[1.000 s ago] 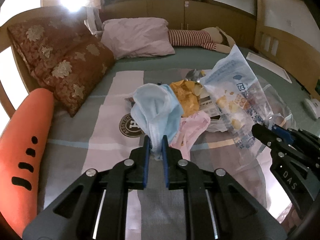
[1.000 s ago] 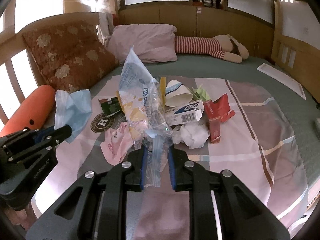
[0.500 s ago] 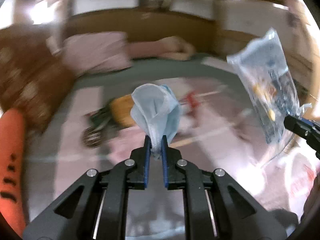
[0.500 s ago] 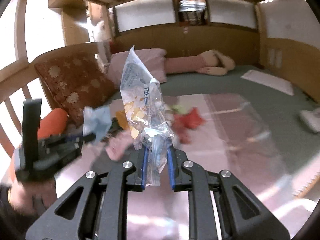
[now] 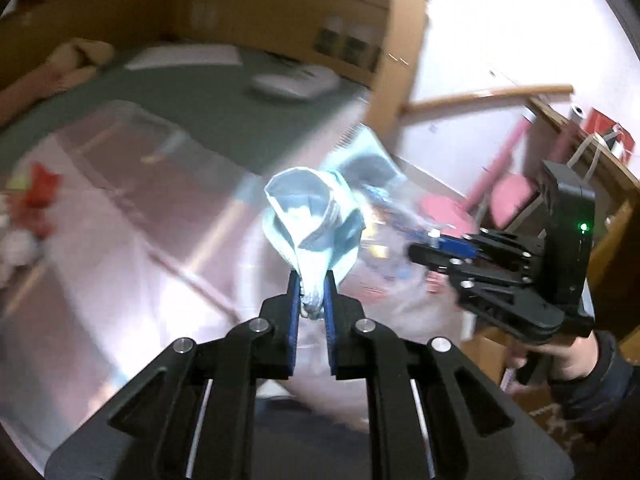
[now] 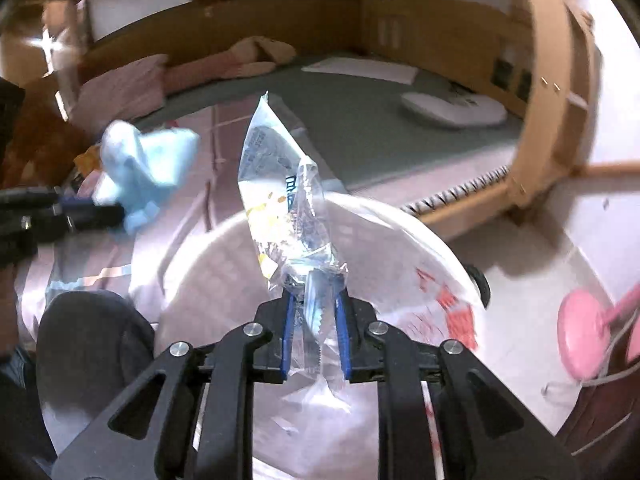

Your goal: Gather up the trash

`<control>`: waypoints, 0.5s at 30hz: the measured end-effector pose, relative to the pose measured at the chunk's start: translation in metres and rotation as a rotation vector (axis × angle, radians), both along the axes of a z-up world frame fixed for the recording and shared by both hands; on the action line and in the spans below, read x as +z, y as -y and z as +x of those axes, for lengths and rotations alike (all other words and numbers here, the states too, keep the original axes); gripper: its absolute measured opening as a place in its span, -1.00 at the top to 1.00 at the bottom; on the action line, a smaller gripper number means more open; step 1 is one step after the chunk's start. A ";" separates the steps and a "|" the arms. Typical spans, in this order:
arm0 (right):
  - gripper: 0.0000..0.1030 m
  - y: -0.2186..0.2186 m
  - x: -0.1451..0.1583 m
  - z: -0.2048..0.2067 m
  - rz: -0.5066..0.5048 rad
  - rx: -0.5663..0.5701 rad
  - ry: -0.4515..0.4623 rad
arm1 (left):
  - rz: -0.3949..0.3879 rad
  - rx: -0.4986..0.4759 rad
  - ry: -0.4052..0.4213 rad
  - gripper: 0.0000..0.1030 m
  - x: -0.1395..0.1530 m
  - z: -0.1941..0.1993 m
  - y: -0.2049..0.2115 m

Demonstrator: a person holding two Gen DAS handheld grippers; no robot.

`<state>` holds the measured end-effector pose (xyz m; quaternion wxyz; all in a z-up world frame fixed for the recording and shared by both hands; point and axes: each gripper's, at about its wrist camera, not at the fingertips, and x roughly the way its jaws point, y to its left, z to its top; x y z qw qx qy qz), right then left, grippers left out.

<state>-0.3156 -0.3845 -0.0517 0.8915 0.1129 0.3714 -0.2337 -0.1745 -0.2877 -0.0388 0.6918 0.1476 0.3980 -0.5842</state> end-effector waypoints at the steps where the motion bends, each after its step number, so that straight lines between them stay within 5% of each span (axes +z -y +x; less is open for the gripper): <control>1: 0.28 0.002 0.000 0.000 -0.002 -0.012 -0.008 | 0.016 -0.006 -0.007 0.62 -0.004 -0.005 0.009; 2: 0.07 0.004 0.002 0.000 -0.010 -0.027 -0.010 | 0.030 -0.011 -0.019 0.48 -0.007 -0.007 0.016; 3: -0.40 0.005 0.006 -0.001 -0.029 -0.050 -0.006 | 0.049 -0.012 -0.050 -0.15 -0.012 -0.006 0.025; 4: -0.57 0.005 0.012 0.000 -0.048 -0.066 0.012 | 0.054 0.001 -0.073 -0.69 -0.015 -0.001 0.028; 10: -0.66 -0.014 0.042 0.017 -0.059 -0.046 0.206 | -0.044 0.232 -0.043 -0.78 0.018 0.057 -0.042; 15: -0.69 -0.070 0.055 0.097 -0.065 0.132 0.283 | -0.037 0.653 0.221 -0.90 0.051 0.123 -0.154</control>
